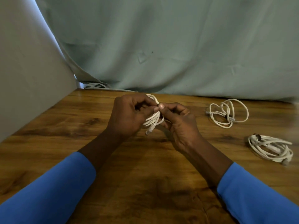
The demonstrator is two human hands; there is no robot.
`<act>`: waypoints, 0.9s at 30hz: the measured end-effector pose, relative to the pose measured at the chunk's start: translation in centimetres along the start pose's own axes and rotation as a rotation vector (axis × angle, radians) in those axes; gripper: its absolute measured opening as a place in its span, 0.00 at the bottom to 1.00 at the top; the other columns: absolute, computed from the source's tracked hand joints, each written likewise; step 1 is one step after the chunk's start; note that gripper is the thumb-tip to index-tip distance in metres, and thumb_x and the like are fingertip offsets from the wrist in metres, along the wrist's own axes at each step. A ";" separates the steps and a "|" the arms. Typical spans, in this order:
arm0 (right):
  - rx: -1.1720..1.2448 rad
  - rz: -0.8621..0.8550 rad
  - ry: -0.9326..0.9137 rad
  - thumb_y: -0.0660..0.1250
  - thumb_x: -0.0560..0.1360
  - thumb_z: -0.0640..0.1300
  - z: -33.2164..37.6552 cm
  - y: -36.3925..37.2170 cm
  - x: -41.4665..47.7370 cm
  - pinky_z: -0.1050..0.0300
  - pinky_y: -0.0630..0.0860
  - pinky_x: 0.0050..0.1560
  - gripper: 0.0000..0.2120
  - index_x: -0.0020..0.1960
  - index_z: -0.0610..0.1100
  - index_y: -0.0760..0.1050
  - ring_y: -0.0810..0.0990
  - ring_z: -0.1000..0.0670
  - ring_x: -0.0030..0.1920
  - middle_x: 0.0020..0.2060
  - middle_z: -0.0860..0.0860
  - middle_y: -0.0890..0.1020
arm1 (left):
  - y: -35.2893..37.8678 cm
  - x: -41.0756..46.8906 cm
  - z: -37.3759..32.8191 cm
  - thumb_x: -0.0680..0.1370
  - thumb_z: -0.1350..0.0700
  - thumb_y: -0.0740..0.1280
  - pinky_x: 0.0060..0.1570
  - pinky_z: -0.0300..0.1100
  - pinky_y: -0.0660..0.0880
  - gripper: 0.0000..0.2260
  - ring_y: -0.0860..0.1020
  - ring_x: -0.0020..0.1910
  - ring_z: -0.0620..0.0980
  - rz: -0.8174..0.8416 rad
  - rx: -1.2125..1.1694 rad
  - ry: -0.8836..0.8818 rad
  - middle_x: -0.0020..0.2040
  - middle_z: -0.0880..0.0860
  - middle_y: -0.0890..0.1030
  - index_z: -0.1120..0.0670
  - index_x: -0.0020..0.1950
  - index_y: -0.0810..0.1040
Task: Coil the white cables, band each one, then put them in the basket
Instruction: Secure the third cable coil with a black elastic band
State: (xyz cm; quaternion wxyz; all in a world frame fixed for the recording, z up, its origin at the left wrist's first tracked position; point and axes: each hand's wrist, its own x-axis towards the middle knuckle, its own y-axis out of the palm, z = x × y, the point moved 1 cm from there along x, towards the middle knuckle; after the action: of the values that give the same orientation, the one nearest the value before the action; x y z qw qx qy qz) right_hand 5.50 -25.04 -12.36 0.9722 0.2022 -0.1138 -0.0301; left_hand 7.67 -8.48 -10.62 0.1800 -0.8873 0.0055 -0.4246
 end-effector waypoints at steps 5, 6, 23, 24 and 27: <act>-0.033 0.050 -0.028 0.72 0.74 0.32 0.3 -0.3 -0.2 0.44 0.84 0.55 0.09 0.54 0.36 0.83 0.86 0.40 0.52 0.51 0.38 0.86 | 0.0 0.1 -0.2 0.75 0.58 0.76 0.35 0.47 0.78 0.05 0.81 0.34 0.46 -0.009 0.165 0.139 0.37 0.48 0.84 0.53 0.50 0.87; -0.028 0.027 -0.026 0.73 0.74 0.31 0.3 -0.2 -0.2 0.46 0.84 0.53 0.09 0.53 0.37 0.83 0.87 0.41 0.51 0.50 0.39 0.87 | 0.0 0.2 -0.4 0.75 0.58 0.75 0.35 0.46 0.77 0.05 0.80 0.33 0.45 -0.011 0.232 0.195 0.37 0.48 0.84 0.54 0.50 0.87; -0.235 -0.203 -0.264 0.75 0.73 0.32 -1.1 0.1 0.2 0.41 0.84 0.54 0.09 0.53 0.37 0.85 0.88 0.46 0.48 0.46 0.45 0.88 | 1.0 1.3 -0.7 0.72 0.52 0.75 0.36 0.43 0.75 0.03 0.79 0.33 0.42 0.068 0.436 0.160 0.33 0.46 0.82 0.50 0.41 0.83; -0.265 -0.202 -0.282 0.76 0.73 0.32 -1.1 0.1 0.2 0.41 0.84 0.54 0.09 0.53 0.38 0.85 0.88 0.46 0.48 0.46 0.46 0.88 | 1.1 1.2 -0.5 0.71 0.53 0.76 0.36 0.42 0.75 0.03 0.79 0.33 0.41 0.063 0.411 0.121 0.33 0.45 0.82 0.49 0.41 0.83; -0.334 -0.193 -0.322 0.76 0.73 0.33 -1.1 0.0 0.2 0.44 0.85 0.52 0.08 0.51 0.40 0.85 0.87 0.48 0.47 0.45 0.47 0.88 | 1.0 1.4 0.0 0.71 0.54 0.79 0.34 0.38 0.76 0.05 0.80 0.32 0.38 0.062 0.264 -0.053 0.33 0.44 0.83 0.49 0.39 0.85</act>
State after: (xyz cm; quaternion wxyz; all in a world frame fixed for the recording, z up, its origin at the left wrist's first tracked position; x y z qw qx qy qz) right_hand 5.97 -24.63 -13.31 0.9541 0.0415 -0.2409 -0.1731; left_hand 8.74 -9.65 -9.91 0.3082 -0.8663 -0.0278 -0.3921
